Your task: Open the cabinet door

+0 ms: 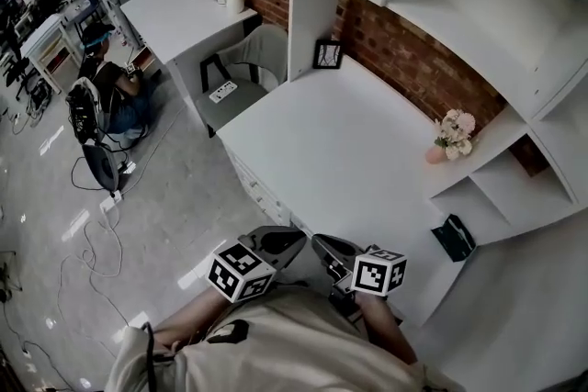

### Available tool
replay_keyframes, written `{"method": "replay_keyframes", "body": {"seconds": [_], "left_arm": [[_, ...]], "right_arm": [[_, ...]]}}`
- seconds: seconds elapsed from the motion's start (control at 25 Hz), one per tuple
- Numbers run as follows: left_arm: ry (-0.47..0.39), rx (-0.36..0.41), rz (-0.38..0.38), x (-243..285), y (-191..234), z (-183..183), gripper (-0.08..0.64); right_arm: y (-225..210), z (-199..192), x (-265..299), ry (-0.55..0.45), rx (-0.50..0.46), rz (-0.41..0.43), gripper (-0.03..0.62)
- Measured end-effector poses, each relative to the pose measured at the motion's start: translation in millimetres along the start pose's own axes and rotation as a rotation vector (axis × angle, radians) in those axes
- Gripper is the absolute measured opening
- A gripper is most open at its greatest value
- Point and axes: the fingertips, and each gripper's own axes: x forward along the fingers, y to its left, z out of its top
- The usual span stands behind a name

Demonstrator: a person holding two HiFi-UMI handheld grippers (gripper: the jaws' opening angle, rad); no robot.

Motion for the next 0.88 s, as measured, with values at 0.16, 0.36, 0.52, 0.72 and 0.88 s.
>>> {"method": "replay_keyframes", "body": {"seconds": [0.16,0.36,0.52,0.72,0.88], "left_arm": [[-0.01,-0.006,-0.038,6,13,8,0.023],[-0.013,-0.012,-0.1,12,34,22,0.023],[-0.02,-0.011,-0.164,20,57,38,0.022],[-0.034,-0.034,-0.2,13,97,51,0.021],[-0.048,-0.046,-0.225,7,130,61,0.023]], "right_arm": [[-9,9,0,-0.042,0.013,-0.048,0.028],[-20,29,4,-0.103,0.016,-0.142,0.028],[-30,67,10,-0.171,-0.016,-0.226,0.028],[-33,127,21,-0.261,-0.077,-0.313,0.028],[-20,202,22,-0.363,-0.223,-0.38,0.028]]}}
